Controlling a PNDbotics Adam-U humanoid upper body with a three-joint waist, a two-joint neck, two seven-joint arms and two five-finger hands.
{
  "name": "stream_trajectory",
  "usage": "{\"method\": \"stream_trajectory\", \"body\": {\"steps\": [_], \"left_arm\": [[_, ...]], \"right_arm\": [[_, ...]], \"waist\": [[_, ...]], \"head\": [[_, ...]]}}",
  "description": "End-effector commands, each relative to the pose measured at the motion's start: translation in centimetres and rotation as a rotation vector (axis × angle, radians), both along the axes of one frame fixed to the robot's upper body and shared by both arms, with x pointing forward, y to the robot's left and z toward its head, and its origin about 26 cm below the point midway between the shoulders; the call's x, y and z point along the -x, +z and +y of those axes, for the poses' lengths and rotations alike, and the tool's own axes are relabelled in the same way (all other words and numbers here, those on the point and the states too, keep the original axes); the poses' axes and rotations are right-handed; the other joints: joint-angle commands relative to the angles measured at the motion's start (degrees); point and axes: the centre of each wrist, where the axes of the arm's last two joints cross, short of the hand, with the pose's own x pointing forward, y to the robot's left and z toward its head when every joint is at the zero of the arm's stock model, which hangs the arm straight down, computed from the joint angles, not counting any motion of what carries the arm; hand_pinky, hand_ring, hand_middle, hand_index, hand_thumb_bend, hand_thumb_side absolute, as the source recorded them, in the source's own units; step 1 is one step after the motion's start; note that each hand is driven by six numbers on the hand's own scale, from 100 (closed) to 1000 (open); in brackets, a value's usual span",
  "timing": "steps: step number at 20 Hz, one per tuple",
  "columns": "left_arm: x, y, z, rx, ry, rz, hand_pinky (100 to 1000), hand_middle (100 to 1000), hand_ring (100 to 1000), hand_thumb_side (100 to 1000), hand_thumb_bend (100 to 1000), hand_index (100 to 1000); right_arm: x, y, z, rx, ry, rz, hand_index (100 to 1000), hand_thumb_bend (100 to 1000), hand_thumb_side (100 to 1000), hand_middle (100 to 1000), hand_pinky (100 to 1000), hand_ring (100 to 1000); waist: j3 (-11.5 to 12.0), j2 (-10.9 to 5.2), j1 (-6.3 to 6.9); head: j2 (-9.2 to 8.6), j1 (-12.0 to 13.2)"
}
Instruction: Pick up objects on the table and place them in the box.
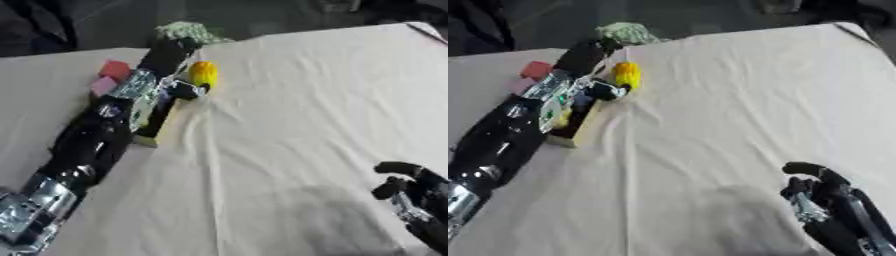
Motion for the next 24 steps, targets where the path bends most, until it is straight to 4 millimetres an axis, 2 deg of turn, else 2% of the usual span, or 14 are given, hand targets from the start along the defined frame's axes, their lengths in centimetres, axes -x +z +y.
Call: {"method": "stream_trajectory", "body": {"steps": [1, 4, 5, 11, 15, 18, 21, 24], "left_arm": [[-0.3, 1.1, 0.0, -0.025, -0.016, 0.003, 875, 858, 861, 440, 402, 928], [-0.3, 0.9, 0.0, -0.041, -0.013, 0.025, 860, 818, 834, 362, 371, 897], [-0.3, 0.8, 0.0, -0.045, -0.011, 0.031, 850, 777, 814, 288, 338, 860], [-0.3, 0.9, 0.1, -0.022, -0.008, 0.031, 811, 582, 731, 148, 235, 714], [-0.2, 1.3, 0.0, 0.013, -0.006, -0.039, 768, 450, 625, 135, 174, 583], [-0.1, 1.7, 0.0, 0.051, 0.0, -0.128, 745, 390, 574, 130, 128, 521], [0.0, 2.2, 0.0, 0.117, -0.001, -0.212, 734, 354, 540, 129, 100, 487], [0.4, 3.6, 0.1, 0.18, -0.029, -0.247, 741, 353, 545, 134, 100, 487]], "right_arm": [[0.0, 0.8, 0.1, -0.009, 0.01, -0.026, 770, 100, 406, 723, 621, 586], [0.0, 0.8, 0.0, -0.009, 0.009, -0.025, 770, 100, 407, 723, 622, 586], [0.0, 0.8, 0.0, -0.009, 0.008, -0.025, 771, 100, 405, 723, 622, 586], [0.0, 0.8, 0.0, -0.008, 0.008, -0.024, 771, 100, 398, 724, 622, 586], [0.0, 0.7, 0.0, -0.007, 0.008, -0.022, 771, 100, 391, 724, 622, 586], [0.0, 0.7, 0.0, -0.006, 0.006, -0.021, 771, 100, 386, 724, 622, 586], [0.0, 0.6, 0.0, -0.005, 0.004, -0.019, 771, 100, 380, 724, 622, 586], [0.0, 0.5, -0.1, -0.003, -0.001, -0.018, 771, 100, 371, 724, 623, 586]], "waist": [[-0.1, -0.67, -0.36], [-0.2, -0.59, -0.39], [-0.2, -0.59, -0.41], [0.0, -0.75, -0.6], [0.1, -0.99, -0.66], [0.2, -1.2, -0.69], [0.4, -1.42, -0.72], [0.8, -1.81, -0.65]], "head": [[-0.98, 0.1], [-0.88, 0.0], [-0.84, -0.1], [-0.71, -0.3], [-0.64, -0.4], [-0.44, -0.6], [-0.32, -1.0], [0.05, -1.7]]}}
